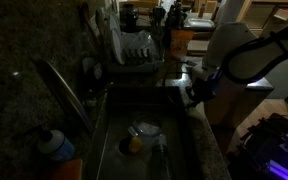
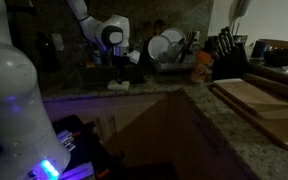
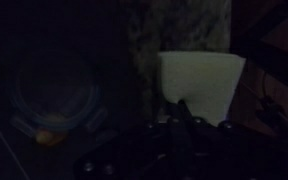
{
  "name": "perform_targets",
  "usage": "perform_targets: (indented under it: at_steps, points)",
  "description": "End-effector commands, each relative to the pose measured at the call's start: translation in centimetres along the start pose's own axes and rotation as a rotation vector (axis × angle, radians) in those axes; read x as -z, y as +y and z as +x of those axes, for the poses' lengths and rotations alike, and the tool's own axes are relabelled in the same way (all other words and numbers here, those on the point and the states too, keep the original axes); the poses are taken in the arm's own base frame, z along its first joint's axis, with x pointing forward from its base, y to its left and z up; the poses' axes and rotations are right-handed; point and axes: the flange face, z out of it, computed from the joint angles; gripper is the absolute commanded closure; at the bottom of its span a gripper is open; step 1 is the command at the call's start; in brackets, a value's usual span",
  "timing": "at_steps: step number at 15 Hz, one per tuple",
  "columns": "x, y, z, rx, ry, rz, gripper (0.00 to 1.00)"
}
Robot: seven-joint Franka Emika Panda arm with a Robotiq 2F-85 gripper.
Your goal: Use the sponge to scrub the counter top
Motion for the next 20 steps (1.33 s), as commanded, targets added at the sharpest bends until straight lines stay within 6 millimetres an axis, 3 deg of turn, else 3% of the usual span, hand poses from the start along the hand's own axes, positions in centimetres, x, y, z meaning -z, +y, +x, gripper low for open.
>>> perform_targets:
  at_steps: [1,4,7,9,12,16,20]
  points:
    - [0.4,-1.2,-6.7,-0.072,-0.066,-0.103,0.99]
    - [0.2,-1.2,-11.3,-0.163,-0.062,-0.169,0.99]
    - [-0.7,0.5,-12.7,-0.181,-0.051,-0.165,0.99]
    - [-1.7,2.1,-11.6,-0.122,-0.053,-0.099,0.92]
    - [-2.6,3.6,-9.1,-0.107,-0.068,0.072,0.98]
    - [-2.4,3.9,-5.2,-0.134,-0.031,0.234,0.99]
    - [-2.2,4.1,-1.6,-0.117,0.045,0.251,1.00]
